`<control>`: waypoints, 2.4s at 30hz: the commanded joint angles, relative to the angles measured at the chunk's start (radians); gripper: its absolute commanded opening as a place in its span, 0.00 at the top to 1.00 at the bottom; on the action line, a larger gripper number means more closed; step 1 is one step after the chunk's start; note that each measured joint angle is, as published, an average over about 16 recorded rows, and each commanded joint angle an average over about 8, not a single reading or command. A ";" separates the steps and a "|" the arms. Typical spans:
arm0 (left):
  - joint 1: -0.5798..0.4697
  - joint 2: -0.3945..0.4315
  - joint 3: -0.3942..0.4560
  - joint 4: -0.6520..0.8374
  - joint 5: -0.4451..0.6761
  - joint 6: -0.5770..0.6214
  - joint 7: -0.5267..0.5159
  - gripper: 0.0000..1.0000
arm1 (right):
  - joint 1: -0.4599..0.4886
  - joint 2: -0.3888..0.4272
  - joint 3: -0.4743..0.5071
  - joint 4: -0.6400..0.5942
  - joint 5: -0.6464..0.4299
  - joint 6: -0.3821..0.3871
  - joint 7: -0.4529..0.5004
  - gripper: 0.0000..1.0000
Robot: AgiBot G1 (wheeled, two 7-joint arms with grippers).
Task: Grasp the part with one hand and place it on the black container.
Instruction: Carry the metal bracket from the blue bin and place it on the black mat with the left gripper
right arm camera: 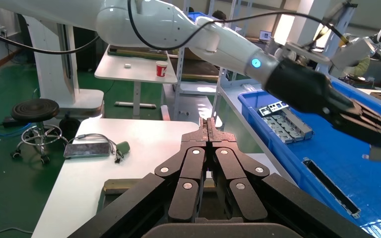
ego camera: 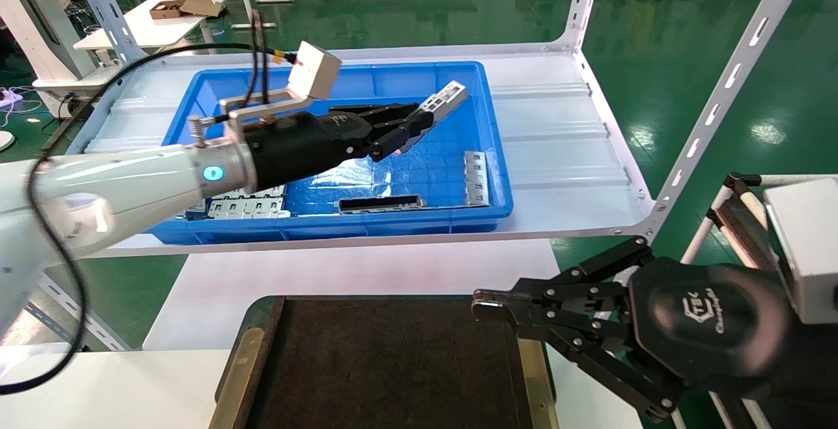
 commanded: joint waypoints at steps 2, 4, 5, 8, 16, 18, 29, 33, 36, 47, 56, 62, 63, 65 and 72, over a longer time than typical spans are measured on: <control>0.009 -0.031 -0.011 -0.020 -0.022 0.092 -0.001 1.00 | 0.000 0.000 0.000 0.000 0.000 0.000 0.000 1.00; 0.032 -0.050 -0.018 -0.050 -0.039 0.144 -0.014 1.00 | 0.000 0.000 0.000 0.000 0.000 0.000 0.000 1.00; 0.046 -0.060 -0.022 -0.068 -0.048 0.167 -0.023 1.00 | 0.000 0.000 0.000 0.000 0.000 0.000 0.000 1.00; 0.101 -0.089 -0.031 -0.143 -0.078 0.243 -0.057 1.00 | 0.000 0.000 0.000 0.000 0.000 0.000 0.000 1.00; 0.302 -0.170 -0.037 -0.431 -0.155 0.407 -0.173 1.00 | 0.000 0.000 -0.001 0.000 0.000 0.000 0.000 1.00; 0.361 -0.191 -0.037 -0.503 -0.170 0.404 -0.206 1.00 | 0.000 0.000 -0.001 0.000 0.000 0.000 0.000 1.00; 0.738 -0.288 -0.051 -0.879 -0.199 0.123 -0.388 1.00 | 0.000 0.000 -0.001 0.000 0.001 0.000 -0.001 1.00; 0.871 -0.297 -0.057 -0.988 -0.182 -0.056 -0.439 1.00 | 0.000 0.001 -0.001 0.000 0.001 0.001 -0.001 1.00; 0.954 -0.292 -0.057 -1.047 -0.150 -0.200 -0.466 1.00 | 0.000 0.001 -0.001 0.000 0.001 0.001 -0.001 1.00; 1.053 -0.161 0.024 -1.043 0.043 -0.751 -0.598 1.00 | 0.000 0.001 -0.002 0.000 0.001 0.001 -0.001 1.00; 0.941 -0.040 0.127 -0.881 0.121 -0.930 -0.711 1.00 | 0.000 0.001 -0.002 0.000 0.001 0.001 -0.001 1.00; 0.894 0.017 0.152 -0.790 0.127 -0.981 -0.747 1.00 | 0.001 0.001 -0.002 0.000 0.002 0.001 -0.001 1.00; 0.890 0.025 0.155 -0.778 0.127 -0.989 -0.751 1.00 | 0.001 0.001 -0.002 0.000 0.002 0.001 -0.001 1.00; 0.884 0.039 0.159 -0.758 0.127 -1.004 -0.758 1.00 | 0.001 0.001 -0.002 0.000 0.002 0.001 -0.001 1.00; 0.881 0.063 0.173 -0.712 0.127 -1.051 -0.774 1.00 | 0.001 0.001 -0.003 0.000 0.002 0.001 -0.001 1.00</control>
